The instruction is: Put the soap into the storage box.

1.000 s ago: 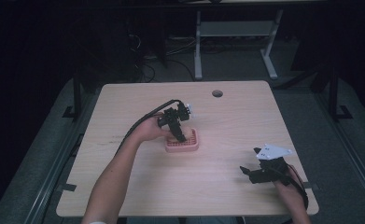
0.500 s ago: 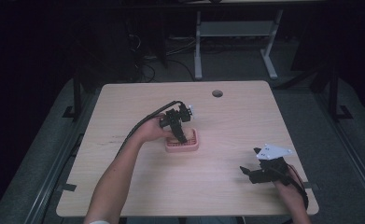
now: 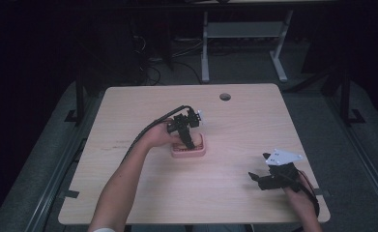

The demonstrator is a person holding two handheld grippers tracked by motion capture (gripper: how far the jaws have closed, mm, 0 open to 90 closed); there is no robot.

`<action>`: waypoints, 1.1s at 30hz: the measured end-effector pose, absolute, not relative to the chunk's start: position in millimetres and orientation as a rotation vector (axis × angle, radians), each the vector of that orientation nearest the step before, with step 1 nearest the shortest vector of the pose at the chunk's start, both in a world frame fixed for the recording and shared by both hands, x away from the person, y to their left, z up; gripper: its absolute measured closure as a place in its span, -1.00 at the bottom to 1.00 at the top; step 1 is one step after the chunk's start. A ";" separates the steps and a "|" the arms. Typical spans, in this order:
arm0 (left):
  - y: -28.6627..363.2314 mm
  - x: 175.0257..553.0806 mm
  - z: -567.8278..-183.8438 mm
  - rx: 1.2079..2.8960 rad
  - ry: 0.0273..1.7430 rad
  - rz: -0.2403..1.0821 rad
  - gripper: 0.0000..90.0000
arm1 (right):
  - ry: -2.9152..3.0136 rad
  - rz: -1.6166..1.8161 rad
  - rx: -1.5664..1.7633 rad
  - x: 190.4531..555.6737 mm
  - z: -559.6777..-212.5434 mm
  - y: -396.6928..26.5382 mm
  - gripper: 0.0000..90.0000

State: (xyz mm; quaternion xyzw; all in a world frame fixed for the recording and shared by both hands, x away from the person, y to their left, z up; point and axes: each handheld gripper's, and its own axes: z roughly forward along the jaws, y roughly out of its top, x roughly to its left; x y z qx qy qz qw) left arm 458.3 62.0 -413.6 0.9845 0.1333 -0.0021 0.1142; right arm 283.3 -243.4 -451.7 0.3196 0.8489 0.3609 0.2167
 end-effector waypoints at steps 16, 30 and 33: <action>61.1 458.3 -415.5 2.895 0.390 -0.008 -0.30 | 2.353 1.000 0.884 283.4 -451.8 -243.5 -0.69; 60.9 458.0 -414.8 2.909 0.375 -0.002 -0.30 | 2.356 0.998 0.882 283.4 -451.9 -243.1 -0.69; 60.6 457.2 -415.2 2.904 0.378 0.001 -0.30 | 2.355 0.998 0.881 283.4 -451.8 -243.2 -0.69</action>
